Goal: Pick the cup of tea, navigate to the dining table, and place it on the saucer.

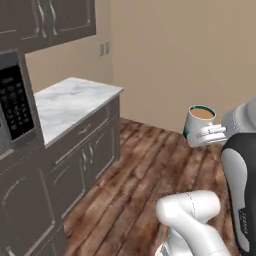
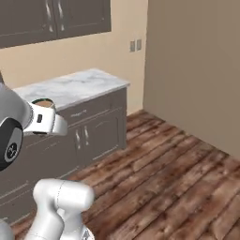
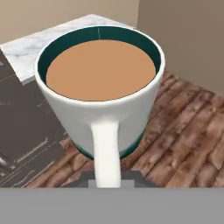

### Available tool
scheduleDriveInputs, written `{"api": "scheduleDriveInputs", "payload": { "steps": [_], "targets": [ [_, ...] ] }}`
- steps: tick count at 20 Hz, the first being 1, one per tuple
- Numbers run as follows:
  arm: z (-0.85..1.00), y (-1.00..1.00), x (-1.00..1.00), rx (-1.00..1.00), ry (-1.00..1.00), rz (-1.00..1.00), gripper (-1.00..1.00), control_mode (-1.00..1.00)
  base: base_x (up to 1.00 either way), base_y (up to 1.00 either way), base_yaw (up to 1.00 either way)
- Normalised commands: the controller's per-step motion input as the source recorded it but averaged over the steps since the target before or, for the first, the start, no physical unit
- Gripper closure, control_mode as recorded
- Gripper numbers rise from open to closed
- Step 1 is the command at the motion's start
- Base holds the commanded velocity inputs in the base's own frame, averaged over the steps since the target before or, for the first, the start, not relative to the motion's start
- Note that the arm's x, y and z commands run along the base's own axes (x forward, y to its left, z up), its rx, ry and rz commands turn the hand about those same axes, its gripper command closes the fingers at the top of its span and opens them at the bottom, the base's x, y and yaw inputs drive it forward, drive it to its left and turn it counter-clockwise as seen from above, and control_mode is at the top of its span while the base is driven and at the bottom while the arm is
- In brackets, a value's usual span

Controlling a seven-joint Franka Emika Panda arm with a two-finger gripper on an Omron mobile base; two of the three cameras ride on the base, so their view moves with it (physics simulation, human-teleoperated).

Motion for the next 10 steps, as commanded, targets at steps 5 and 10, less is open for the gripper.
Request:
{"api": "scheduleDriveInputs", "payload": {
  "steps": [5, 10],
  "targets": [
    [0.0, 0.0, 0.0, 0.0, 0.0, 0.0, 1.0, 1.0, 0.0, 0.01, -1.0],
    [0.0, 0.0, 0.0, 0.0, 0.0, 0.0, 1.0, 1.0, 0.07, 0.18, -0.96]
  ]
}}
